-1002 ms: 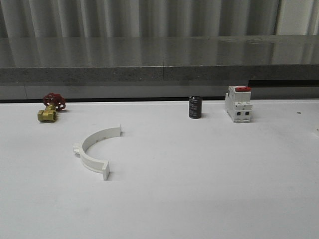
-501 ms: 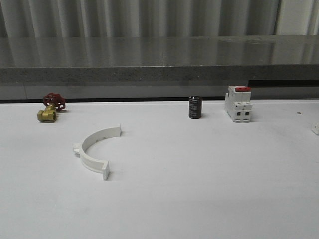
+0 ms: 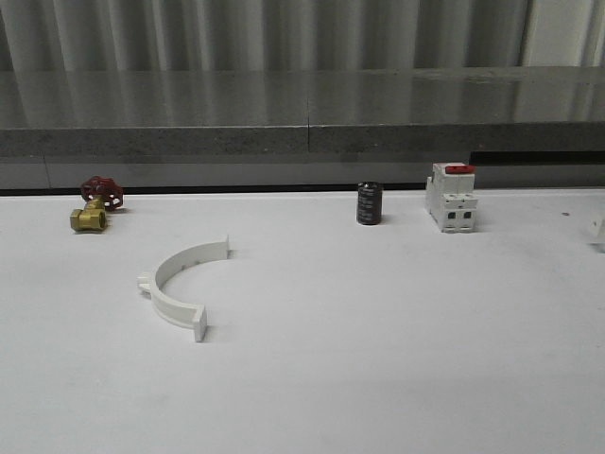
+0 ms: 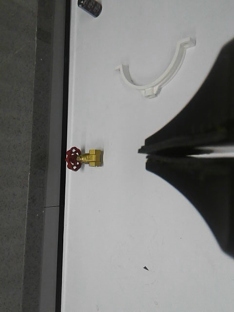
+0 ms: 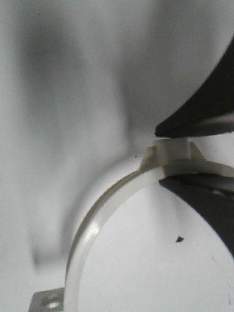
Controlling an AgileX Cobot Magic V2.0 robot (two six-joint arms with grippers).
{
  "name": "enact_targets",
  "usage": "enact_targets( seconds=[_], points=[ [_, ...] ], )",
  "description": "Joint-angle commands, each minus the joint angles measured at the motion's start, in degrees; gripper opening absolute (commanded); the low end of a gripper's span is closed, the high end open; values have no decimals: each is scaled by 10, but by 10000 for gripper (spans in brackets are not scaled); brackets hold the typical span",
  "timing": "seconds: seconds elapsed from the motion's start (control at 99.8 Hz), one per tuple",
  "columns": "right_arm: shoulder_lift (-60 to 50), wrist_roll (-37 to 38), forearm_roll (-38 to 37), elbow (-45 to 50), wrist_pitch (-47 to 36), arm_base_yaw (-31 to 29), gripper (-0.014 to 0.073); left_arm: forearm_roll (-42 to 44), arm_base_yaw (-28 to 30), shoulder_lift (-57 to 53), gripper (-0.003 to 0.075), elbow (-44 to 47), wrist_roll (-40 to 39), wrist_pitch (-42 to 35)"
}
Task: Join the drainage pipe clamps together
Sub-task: 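Carry the held clamp with the right gripper toward the placed clamp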
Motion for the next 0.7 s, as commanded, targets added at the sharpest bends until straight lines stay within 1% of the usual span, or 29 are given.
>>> enact_targets(
  seconds=[0.0,0.08,0.16,0.281,0.291,0.301,0.371,0.381,0.391,0.511,0.611,0.691],
  points=[
    [-54,9,10,-28,27,19,57,-6,0,1,-21,-15,0,-47],
    [-81,21,10,-30,41,51,63,-6,0,1,-21,-15,0,-47],
    [-110,46,10,-30,44,95,63,-6,0,1,-21,-15,0,-47],
    [-138,108,2,-30,40,174,63,-6,0,1,-21,-15,0,-47],
    [-139,108,2,-30,40,174,63,-6,0,1,-21,-15,0,-47],
    [-140,118,-1,-30,40,189,63,-6,0,1,-21,-15,0,-47],
    [-141,180,-23,-30,40,239,63,-6,0,1,-21,-15,0,-47],
    [-140,200,-34,-30,39,250,63,-6,0,1,-21,-15,0,-47],
    [-140,200,-34,-30,39,250,63,-6,0,1,-21,-15,0,-47],
    [-128,321,-107,-31,31,337,63,-6,0,1,-21,-15,0,-47],
    [-113,416,-162,-31,21,391,63,-6,0,1,-21,-15,0,-47],
    [-100,477,-190,-32,15,423,63,-6,0,1,-21,-15,0,-47]
  ],
)
